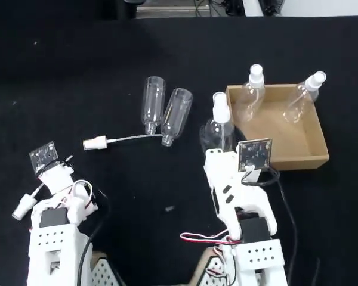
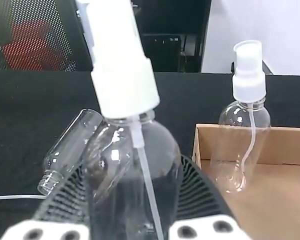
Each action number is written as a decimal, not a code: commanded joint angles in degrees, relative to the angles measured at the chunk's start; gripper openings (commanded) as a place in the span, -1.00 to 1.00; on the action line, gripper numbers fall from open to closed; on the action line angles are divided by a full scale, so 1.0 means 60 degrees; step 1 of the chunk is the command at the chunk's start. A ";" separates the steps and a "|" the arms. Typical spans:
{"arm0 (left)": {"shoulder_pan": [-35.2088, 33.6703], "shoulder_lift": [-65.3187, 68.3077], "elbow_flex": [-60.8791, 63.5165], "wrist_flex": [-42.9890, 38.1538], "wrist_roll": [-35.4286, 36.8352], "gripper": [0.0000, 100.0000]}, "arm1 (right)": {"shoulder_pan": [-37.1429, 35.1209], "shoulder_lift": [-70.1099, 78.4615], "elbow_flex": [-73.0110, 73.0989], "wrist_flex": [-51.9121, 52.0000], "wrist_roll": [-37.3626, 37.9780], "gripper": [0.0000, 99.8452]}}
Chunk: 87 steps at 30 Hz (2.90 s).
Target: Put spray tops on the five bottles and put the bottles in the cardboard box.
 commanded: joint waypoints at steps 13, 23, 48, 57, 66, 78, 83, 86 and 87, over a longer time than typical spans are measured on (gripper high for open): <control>-0.0066 -0.0029 0.0022 -0.0103 0.0044 -0.92 | 0.1480 -0.0212 -0.2381 0.2212 0.0029 -0.98; -0.0066 -0.0029 0.0022 -0.0103 0.0044 -0.92 | 0.1451 -0.0212 -0.2498 0.2256 -0.0044 -0.98; -0.0066 -0.0029 0.0022 -0.0103 0.0044 -0.92 | 0.1524 -0.0095 -0.4813 0.3722 0.0586 -0.98; -0.0066 -0.0029 0.0022 -0.0103 0.0044 -0.92 | 0.1509 -0.0095 -0.5663 0.4498 0.0982 -0.98; -0.0066 -0.0029 0.0022 -0.0103 0.0044 -0.92 | 0.1524 -0.0081 -0.5810 0.4440 0.0982 -0.98; -0.0066 -0.0029 0.0022 -0.0103 0.0044 -0.92 | 0.1538 0.3319 -0.7905 0.3018 0.0982 -0.98; -0.0066 -0.0029 0.0022 -0.0103 0.0044 -0.92 | 0.1538 0.4784 -0.7685 0.1978 0.0996 -0.97; -0.0066 -0.0029 0.0022 -0.0103 0.0044 -0.92 | 0.1538 0.4784 -0.6777 0.1172 0.0996 -0.97; -0.0066 -0.0029 0.0022 -0.0103 0.0044 -0.92 | 0.1553 0.4725 -0.6352 0.0777 0.0996 -0.97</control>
